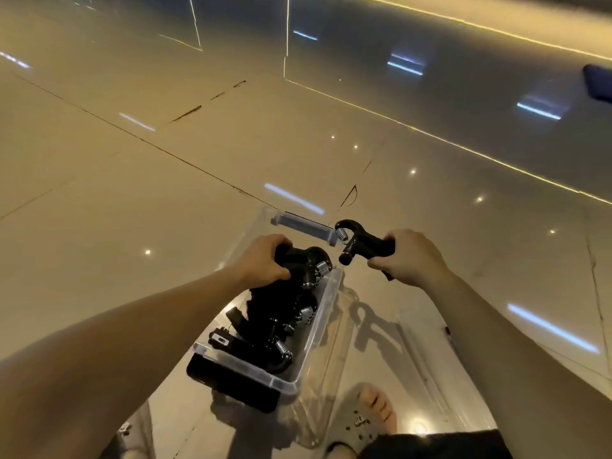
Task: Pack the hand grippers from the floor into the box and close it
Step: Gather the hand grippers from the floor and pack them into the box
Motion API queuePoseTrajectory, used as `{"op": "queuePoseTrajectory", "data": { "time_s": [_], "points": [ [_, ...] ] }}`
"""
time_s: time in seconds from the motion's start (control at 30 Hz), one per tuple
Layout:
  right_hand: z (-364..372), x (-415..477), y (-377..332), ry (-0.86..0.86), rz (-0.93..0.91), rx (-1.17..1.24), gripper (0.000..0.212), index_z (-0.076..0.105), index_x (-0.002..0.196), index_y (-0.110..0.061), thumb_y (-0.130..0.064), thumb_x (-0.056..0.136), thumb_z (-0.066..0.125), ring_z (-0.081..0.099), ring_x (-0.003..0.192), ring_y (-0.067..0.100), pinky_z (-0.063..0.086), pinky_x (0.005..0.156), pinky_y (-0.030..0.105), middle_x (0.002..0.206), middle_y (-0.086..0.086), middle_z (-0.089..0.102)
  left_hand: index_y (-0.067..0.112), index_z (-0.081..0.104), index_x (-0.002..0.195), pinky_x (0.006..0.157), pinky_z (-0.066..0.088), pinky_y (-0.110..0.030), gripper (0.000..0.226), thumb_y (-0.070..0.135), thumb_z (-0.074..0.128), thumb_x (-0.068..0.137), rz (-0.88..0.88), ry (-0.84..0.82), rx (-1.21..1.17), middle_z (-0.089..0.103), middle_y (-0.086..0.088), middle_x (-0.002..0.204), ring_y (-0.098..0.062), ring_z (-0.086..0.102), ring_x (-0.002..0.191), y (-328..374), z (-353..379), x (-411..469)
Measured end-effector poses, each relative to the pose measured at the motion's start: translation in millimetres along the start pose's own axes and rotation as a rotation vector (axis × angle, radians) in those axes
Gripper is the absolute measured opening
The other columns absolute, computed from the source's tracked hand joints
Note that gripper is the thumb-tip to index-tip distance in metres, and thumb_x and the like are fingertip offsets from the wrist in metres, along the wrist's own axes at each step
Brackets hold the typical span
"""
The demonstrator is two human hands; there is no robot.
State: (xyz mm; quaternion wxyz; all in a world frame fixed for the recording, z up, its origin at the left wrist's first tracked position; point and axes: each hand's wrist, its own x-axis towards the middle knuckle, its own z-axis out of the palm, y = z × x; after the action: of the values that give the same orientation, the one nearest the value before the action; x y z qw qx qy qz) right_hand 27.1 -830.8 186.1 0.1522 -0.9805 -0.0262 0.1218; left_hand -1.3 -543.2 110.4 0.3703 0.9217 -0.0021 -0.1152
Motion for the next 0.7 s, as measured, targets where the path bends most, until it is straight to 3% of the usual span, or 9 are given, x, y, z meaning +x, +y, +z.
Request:
{"op": "queuePoseTrajectory", "data": {
  "time_s": [0.1,0.2,0.37,0.5,0.7],
  "points": [
    [3.3,11.9,5.7,0.001,0.010,-0.007,0.033,0.062,0.097,-0.022,-0.040,0.073,0.076,0.063,0.068,0.014,0.056,0.067,0.037,0.073,-0.005,0.066,0.018,0.065,0.119,0.092,0.053,-0.032,0.058,0.022,0.082,0.064,-0.013,-0.029,0.003,0.067,0.002,0.106,-0.016,0.064,0.098,-6.5,12.9,17.5],
    [4.9,26.3,4.3,-0.006,0.010,0.000,0.034,0.061,0.099,-0.023,-0.040,0.074,0.076,0.064,0.068,0.013,0.056,0.068,0.036,0.073,-0.005,0.067,0.020,0.066,0.122,0.097,0.054,-0.040,0.067,0.037,0.076,0.058,-0.002,-0.055,0.018,0.067,0.003,0.109,-0.016,0.064,0.099,-15.9,23.1,31.7],
    [8.7,47.1,-3.7,-0.032,-0.004,0.021,0.034,0.062,0.100,-0.022,-0.039,0.074,0.076,0.067,0.068,0.013,0.058,0.070,0.037,0.072,-0.005,0.069,0.023,0.061,0.137,0.106,0.044,-0.043,0.079,0.053,0.070,0.064,0.056,-0.056,0.152,0.059,0.000,0.131,-0.022,0.054,0.121,-26.2,24.2,48.6],
    [14.7,55.9,-6.6,-0.064,-0.011,0.012,0.034,0.063,0.099,-0.022,-0.039,0.073,0.076,0.069,0.067,0.014,0.059,0.069,0.037,0.069,-0.004,0.070,0.024,0.050,0.146,0.109,0.040,-0.038,0.083,0.043,0.079,0.071,0.087,-0.097,0.199,0.052,-0.002,0.135,-0.022,0.047,0.126,-34.6,22.8,50.5],
    [19.3,64.1,-10.9,-0.075,-0.040,-0.003,0.034,0.063,0.101,-0.022,-0.039,0.075,0.076,0.069,0.068,0.014,0.059,0.071,0.039,0.073,-0.003,0.070,0.023,0.045,0.147,0.108,0.039,-0.032,0.085,0.036,0.083,0.072,0.061,-0.011,0.106,0.050,0.001,0.137,-0.019,0.049,0.126,-42.0,22.4,54.3]
  ]
}}
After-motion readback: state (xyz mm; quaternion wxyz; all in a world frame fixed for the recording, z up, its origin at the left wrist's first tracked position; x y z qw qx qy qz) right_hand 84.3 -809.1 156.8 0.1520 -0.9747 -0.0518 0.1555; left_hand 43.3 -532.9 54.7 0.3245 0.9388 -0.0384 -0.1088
